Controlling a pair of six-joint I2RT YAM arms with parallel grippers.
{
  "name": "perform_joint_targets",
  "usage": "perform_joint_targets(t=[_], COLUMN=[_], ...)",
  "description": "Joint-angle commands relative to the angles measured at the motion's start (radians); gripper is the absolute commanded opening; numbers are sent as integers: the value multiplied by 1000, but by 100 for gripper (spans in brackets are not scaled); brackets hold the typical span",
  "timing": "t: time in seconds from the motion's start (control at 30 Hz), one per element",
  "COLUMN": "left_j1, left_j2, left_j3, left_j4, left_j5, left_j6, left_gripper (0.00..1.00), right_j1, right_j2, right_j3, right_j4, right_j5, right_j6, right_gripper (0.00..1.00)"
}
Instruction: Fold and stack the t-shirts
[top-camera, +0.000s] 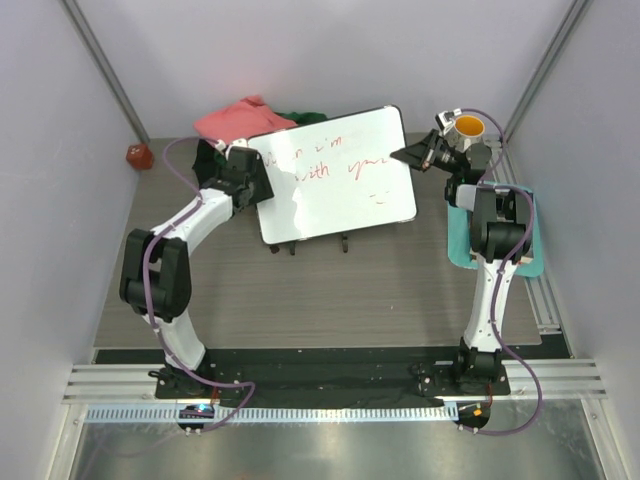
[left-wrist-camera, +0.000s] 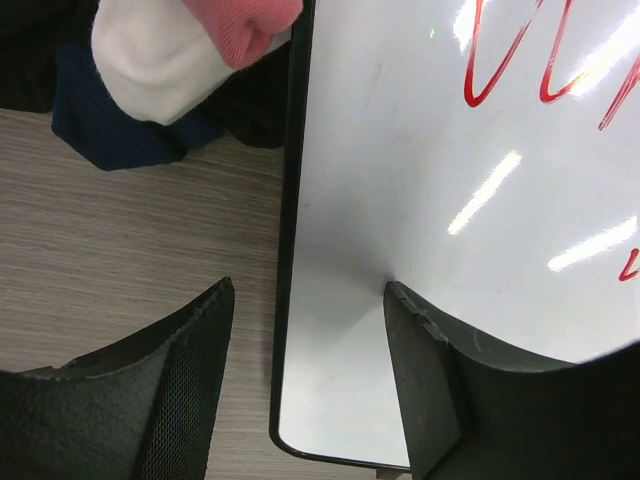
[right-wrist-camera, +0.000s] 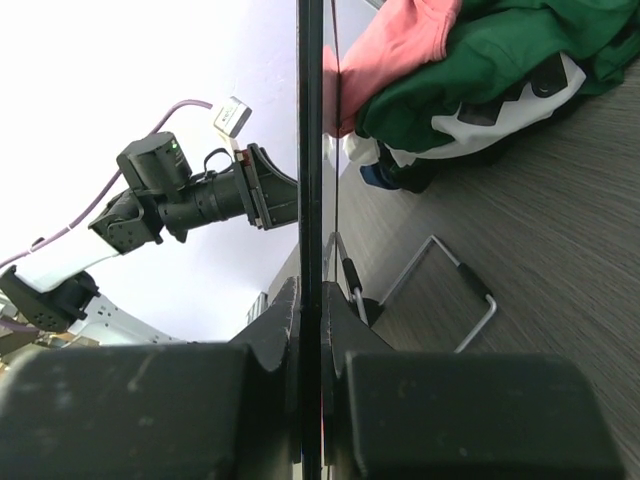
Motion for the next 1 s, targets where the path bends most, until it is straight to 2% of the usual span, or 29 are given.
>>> perform_joint_targets(t=[0.0, 0.5, 0.97], left_j1=[6, 20, 37], left_j2=[28, 48, -15], left_j3=[54, 57, 25], left_j4=[-29, -46, -31], left_j5=[-33, -35, -32], left_j6=[-1, -4, 10], left_gripper=[63, 63, 63], right_j1=[25, 73, 191], right_j2=[-47, 20, -33], right_j3=[52, 219, -25], right_j4=[382, 382, 384], right_j5=[128, 179, 233], right_j6=[62, 99, -54], right_gripper=[1, 1, 1])
